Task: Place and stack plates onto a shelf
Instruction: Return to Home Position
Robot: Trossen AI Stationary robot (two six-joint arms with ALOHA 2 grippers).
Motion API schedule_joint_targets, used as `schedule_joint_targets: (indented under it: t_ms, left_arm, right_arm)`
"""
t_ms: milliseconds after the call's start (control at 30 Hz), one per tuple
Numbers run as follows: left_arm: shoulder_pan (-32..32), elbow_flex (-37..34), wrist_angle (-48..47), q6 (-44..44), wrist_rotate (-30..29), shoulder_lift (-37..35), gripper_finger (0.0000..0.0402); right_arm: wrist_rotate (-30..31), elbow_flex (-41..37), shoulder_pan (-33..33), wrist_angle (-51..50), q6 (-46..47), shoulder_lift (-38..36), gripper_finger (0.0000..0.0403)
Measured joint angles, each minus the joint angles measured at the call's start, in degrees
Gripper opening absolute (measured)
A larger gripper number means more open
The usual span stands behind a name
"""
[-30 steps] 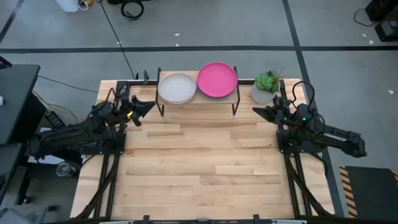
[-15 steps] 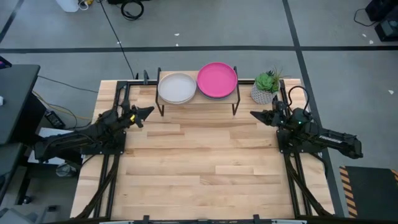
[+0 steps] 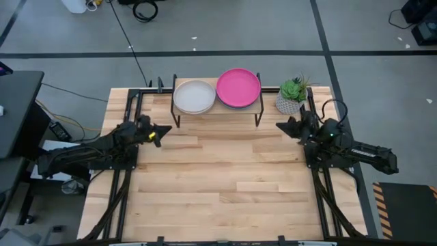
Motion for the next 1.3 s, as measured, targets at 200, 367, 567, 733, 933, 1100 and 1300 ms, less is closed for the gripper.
schedule_joint_targets:
  t_ms: [200,367,567,733,933,1100,1300]
  left_arm:
    - [0.00,-0.02,0.62,16.31,-0.04,-0.15,0.0022]
    - [0.00,-0.02,0.88,17.73,-0.19,-0.04,0.0022]
    - [0.00,-0.02,0.90,17.74,-0.17,-0.04,0.0022]
    - [0.00,-0.02,0.99,17.76,-0.17,-0.04,0.0023]
    - [0.00,-0.04,1.04,17.78,-0.15,-0.04,0.0023]
    - [0.00,-0.04,1.04,17.76,-0.15,-0.04,0.0023]
    - [0.00,-0.04,1.06,17.80,-0.13,-0.04,0.0023]
  right_arm:
    - [1.05,0.02,-0.02,-4.52,-48.33,0.03,0.0019]
    - [1.05,0.02,0.00,-4.50,-58.81,0.03,0.0017]
    - [1.05,0.02,0.00,-4.50,-57.69,0.03,0.0017]
    - [1.05,0.02,-0.01,-4.50,-57.69,0.03,0.0018]
    - [1.03,0.02,0.00,-4.50,-57.69,0.03,0.0019]
    - [1.03,0.02,-0.01,-4.50,-57.67,0.03,0.0019]
    - [1.03,0.02,0.00,-4.50,-57.67,0.03,0.0019]
